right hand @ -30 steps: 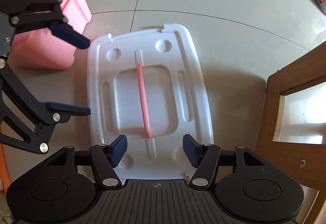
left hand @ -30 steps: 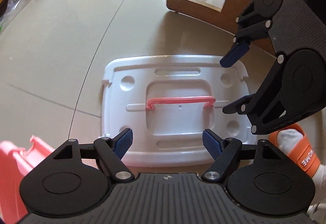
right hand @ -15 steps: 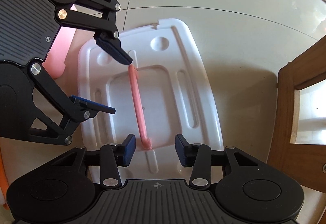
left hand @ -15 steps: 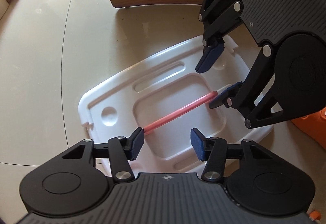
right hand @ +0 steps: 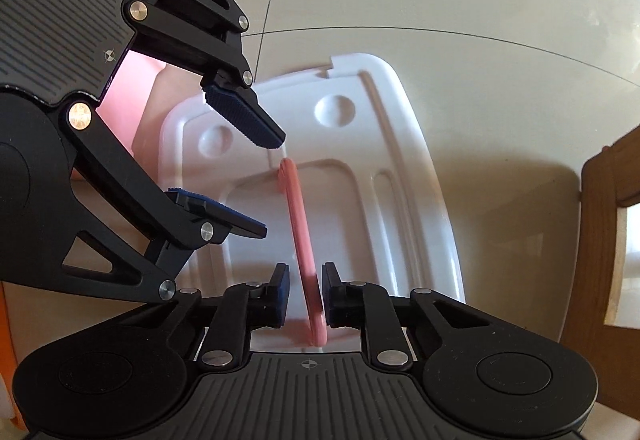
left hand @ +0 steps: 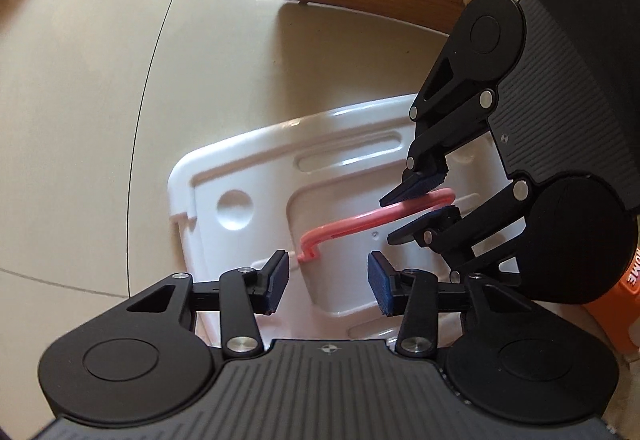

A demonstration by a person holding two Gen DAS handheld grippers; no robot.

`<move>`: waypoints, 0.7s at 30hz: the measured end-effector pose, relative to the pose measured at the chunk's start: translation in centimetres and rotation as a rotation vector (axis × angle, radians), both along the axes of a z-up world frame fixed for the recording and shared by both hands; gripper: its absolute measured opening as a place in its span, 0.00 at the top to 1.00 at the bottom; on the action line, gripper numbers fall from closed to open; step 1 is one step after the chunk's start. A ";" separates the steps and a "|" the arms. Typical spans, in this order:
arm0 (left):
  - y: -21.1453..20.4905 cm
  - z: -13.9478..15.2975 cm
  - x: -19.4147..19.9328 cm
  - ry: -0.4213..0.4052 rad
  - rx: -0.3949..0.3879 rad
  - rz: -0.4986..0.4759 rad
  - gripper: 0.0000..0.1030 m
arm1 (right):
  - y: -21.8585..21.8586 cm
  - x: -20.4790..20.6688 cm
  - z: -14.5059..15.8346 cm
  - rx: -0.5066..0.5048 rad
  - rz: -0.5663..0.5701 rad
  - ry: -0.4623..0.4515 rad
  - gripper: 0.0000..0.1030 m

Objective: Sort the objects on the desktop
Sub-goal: 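Grasp the pink handle of the white lid with the right gripper while the left gripper hovers, then lift the white lid by its pink handle with the right gripper over the bin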

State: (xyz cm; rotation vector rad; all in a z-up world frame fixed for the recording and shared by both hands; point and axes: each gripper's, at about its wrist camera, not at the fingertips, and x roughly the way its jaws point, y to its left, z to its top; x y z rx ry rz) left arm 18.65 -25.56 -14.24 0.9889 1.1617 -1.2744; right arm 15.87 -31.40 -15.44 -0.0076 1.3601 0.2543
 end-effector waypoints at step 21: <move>3.6 7.7 1.8 -0.043 -0.030 0.333 0.52 | 0.8 -0.3 5.8 -0.095 0.023 -0.094 0.95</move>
